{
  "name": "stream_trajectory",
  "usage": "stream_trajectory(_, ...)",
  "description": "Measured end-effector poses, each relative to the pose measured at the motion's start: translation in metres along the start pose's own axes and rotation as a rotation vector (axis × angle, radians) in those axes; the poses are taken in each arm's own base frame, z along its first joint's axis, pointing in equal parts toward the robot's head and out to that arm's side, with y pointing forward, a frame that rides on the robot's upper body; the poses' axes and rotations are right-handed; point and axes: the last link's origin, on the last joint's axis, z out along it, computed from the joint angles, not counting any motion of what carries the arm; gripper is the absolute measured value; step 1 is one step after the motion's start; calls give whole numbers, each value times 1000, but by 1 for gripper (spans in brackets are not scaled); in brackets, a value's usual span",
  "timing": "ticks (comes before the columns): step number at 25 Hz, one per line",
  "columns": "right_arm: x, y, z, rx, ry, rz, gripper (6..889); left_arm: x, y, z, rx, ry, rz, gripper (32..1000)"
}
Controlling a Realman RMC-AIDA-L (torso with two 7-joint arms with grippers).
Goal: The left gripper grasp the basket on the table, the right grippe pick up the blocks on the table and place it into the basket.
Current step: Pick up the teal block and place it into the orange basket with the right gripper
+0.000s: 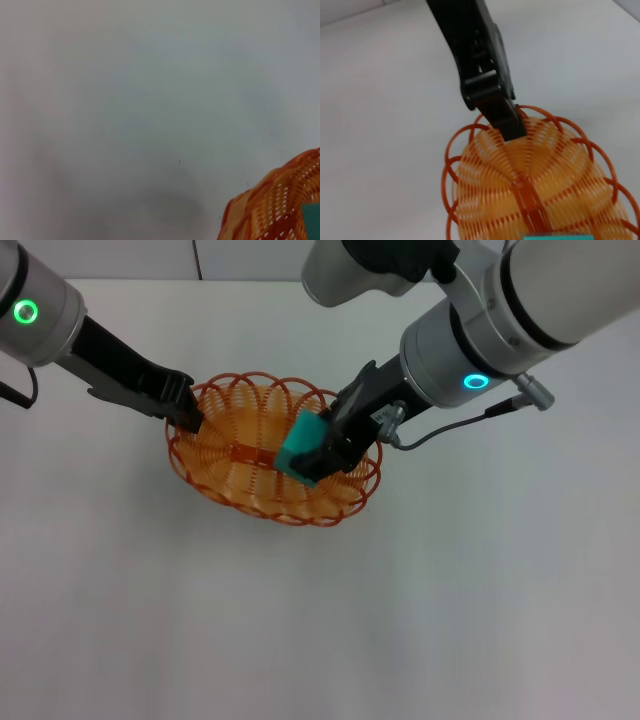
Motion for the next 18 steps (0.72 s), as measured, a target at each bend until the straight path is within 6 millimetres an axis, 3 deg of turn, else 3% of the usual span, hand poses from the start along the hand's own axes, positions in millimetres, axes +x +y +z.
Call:
stream_trajectory(15,-1,-2,1,-11,1,2,560,0,0,0,0,1,0,86)
stream_trajectory(18,-2,-3,1,-9,1,0,706,0,0,0,0,1,1,86)
